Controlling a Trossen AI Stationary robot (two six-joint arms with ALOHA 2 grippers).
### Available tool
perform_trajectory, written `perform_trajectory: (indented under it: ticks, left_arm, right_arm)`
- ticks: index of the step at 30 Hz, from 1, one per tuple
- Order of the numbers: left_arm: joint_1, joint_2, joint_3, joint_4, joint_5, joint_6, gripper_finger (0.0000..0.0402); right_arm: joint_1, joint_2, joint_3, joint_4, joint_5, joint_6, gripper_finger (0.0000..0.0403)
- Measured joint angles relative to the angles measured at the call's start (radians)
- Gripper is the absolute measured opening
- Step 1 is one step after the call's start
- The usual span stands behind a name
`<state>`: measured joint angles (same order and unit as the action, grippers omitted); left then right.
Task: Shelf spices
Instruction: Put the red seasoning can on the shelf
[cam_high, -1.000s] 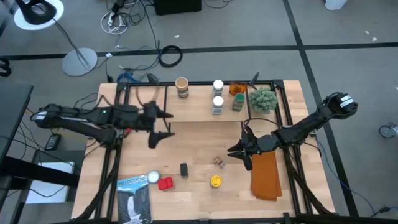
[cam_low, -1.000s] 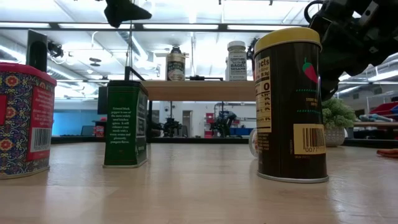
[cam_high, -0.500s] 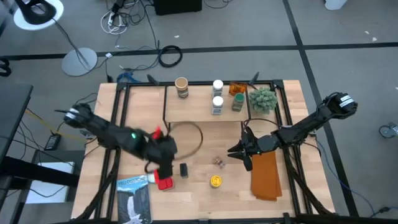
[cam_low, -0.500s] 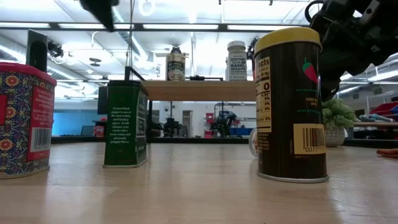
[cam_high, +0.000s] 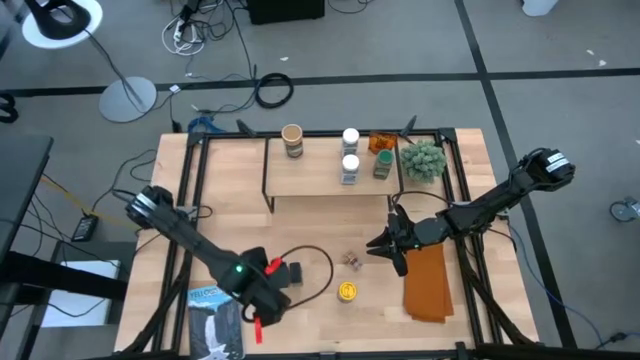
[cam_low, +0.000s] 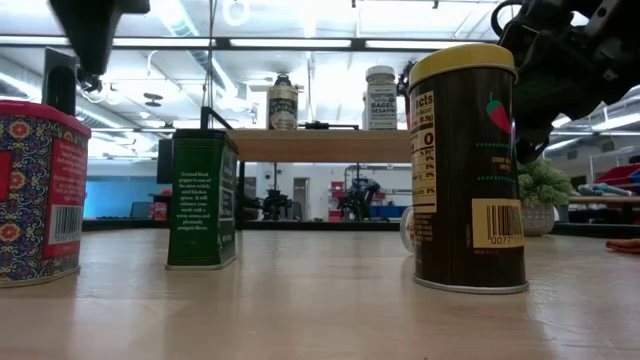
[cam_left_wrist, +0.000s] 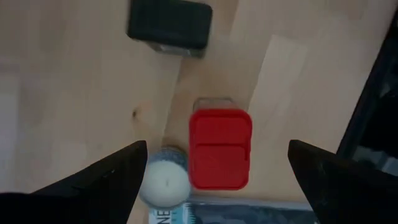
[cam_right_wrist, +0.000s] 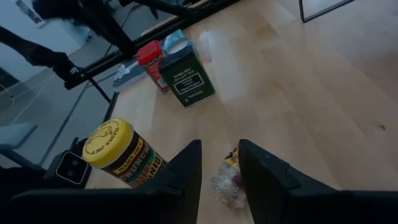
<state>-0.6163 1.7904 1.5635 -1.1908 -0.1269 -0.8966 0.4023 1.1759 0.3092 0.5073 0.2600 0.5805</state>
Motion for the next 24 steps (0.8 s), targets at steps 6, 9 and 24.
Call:
perform_trajectory:
  ticks: [6,9,24]
  left_arm:
    - [-0.015,0.066,0.000,-0.008,0.010,-0.005,0.0395]
    - [-0.015,0.086,-0.001,-0.011,0.009,-0.004,0.0395]
    - [-0.015,0.115,-0.092,0.060,0.001,0.035,0.0395]
  right_arm:
    - [0.003,0.000,0.000,0.001,-0.001,0.035,0.0107]
    - [0.011,0.000,0.000,0.001,-0.002,0.047,0.0107]
    - [0.028,0.000,0.000,0.007,-0.002,0.046,0.0107]
